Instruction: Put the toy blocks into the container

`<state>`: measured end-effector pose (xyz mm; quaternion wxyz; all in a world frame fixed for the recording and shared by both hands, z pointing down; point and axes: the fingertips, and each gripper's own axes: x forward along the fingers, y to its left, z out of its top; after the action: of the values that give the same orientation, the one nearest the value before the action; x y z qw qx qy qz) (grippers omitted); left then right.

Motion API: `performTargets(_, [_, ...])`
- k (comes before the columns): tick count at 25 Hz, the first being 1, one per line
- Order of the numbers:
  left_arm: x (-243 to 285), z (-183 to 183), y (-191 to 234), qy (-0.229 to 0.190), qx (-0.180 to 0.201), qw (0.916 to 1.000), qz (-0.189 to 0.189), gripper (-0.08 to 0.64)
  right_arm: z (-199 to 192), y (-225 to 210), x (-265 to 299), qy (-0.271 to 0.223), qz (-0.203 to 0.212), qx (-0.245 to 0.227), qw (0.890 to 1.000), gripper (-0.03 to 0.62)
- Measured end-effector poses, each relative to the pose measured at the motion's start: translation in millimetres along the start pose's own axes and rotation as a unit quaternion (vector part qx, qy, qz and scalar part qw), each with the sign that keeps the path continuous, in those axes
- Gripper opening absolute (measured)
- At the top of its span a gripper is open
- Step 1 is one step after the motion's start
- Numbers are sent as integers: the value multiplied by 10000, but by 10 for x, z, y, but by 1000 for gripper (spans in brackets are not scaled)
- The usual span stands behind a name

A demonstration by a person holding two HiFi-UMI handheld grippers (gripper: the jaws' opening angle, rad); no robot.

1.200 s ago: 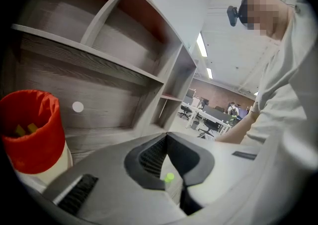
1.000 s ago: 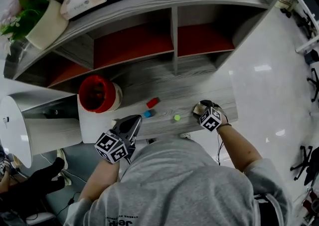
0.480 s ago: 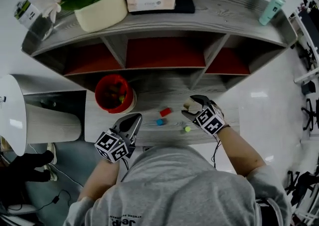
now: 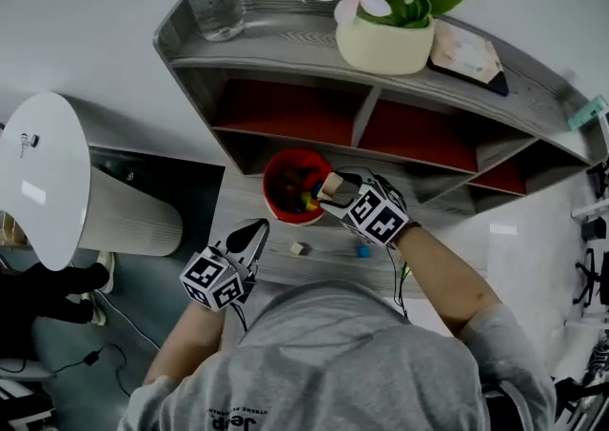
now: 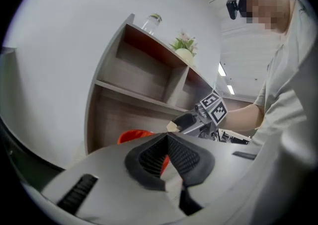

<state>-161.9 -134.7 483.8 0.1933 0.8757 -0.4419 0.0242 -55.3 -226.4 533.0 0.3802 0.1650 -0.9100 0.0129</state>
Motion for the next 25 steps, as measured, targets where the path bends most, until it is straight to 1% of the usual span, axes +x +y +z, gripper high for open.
performTargets(4, [-302, 44, 344, 31, 47, 10000, 67, 9, 248, 91, 451, 188, 46, 1, 9998, 319])
performTargets(9, [-424, 58, 531, -7, 0, 10000, -4, 9, 263, 100, 742, 400, 26, -15, 9992, 319])
performTargets(12, [-419, 33, 549, 4, -38, 9999, -116, 9, 228, 81, 768, 570, -42, 17, 9984, 319])
performTargets(14, [-403, 24, 557, 15, -60, 9998, -183, 9, 237, 89, 774, 558, -5, 128, 9984, 327])
performTargets(15, [-394, 23, 563, 16, -70, 9998, -206, 9, 257, 98, 763, 530, 27, 200, 9984, 380])
performTargets(16, [-382, 26, 568, 15, -79, 9997, -227, 9, 282, 104, 746, 498, 50, 259, 9984, 396])
performTargets(20, [-303, 52, 543, 9, -94, 9994, -333, 9, 326, 85, 645, 371, 3, 333, 9988, 399])
performTargets(25, [-138, 55, 372, 56, -51, 9985, -550, 9, 253, 70, 387, 209, -52, 455, 9987, 399])
